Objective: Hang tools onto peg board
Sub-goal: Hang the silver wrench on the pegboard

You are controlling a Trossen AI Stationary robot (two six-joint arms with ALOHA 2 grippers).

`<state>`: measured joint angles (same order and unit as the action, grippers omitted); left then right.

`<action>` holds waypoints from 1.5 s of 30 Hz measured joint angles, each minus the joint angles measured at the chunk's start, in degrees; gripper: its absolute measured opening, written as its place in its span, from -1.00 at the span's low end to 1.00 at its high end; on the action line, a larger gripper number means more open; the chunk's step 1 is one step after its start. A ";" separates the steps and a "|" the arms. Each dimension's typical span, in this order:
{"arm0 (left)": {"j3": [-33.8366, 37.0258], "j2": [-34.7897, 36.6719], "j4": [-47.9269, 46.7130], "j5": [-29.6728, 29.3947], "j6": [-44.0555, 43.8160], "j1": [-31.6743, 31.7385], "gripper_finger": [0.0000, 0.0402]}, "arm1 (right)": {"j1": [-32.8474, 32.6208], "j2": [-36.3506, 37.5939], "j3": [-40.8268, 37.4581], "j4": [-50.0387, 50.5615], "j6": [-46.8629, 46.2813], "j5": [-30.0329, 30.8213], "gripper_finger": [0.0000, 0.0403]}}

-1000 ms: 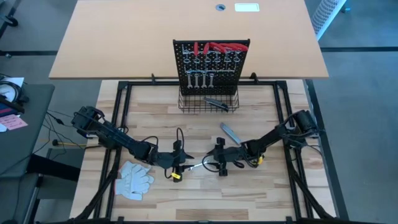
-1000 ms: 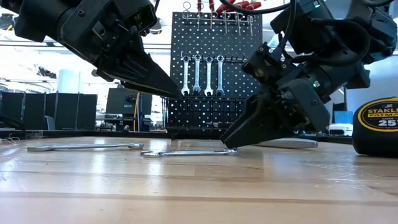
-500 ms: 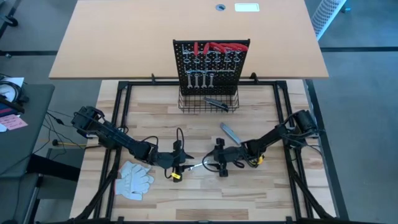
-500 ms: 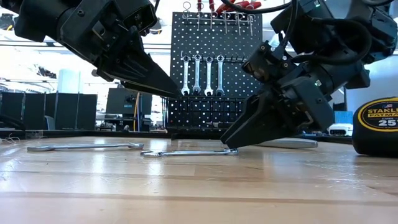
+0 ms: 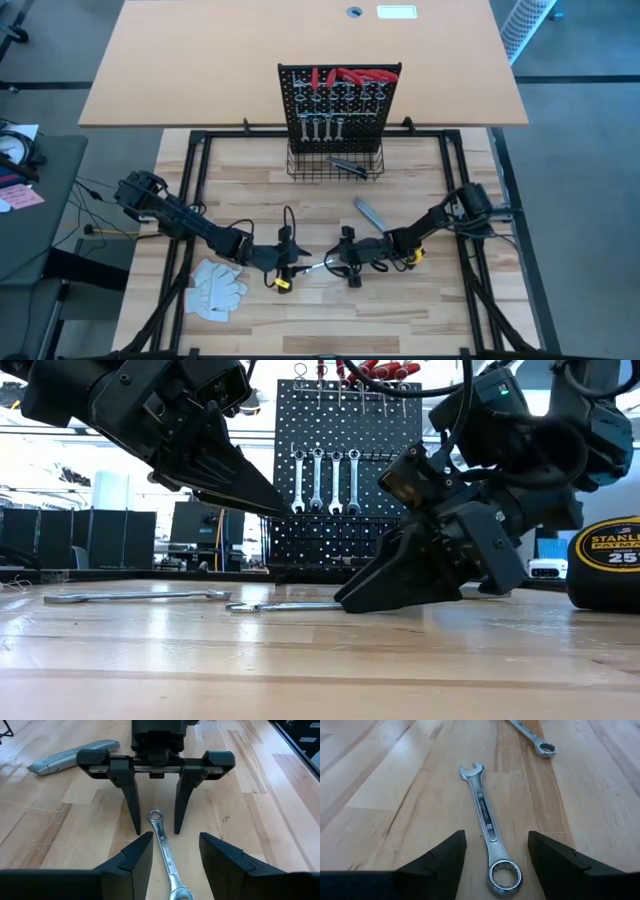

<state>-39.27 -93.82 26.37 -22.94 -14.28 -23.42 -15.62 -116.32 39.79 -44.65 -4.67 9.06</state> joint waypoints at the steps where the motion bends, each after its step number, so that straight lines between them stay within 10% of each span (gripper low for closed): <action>1: 0.00 0.00 0.02 0.06 0.00 -0.04 -0.22 | 0.00 -0.01 0.00 0.05 0.00 -0.04 0.10; 26: 0.02 -0.02 -2.64 -2.24 -1.17 -1.16 -0.22 | -0.42 5.06 0.05 11.37 -3.44 0.13 -0.96; 45: 0.11 -0.02 -3.90 -2.46 -1.82 -1.32 -0.22 | -6.67 24.42 -0.17 25.30 -5.54 11.92 -0.93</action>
<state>-39.16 -93.84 22.47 -25.39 -16.10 -24.74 -22.29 -91.90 39.62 -19.35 -10.20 20.98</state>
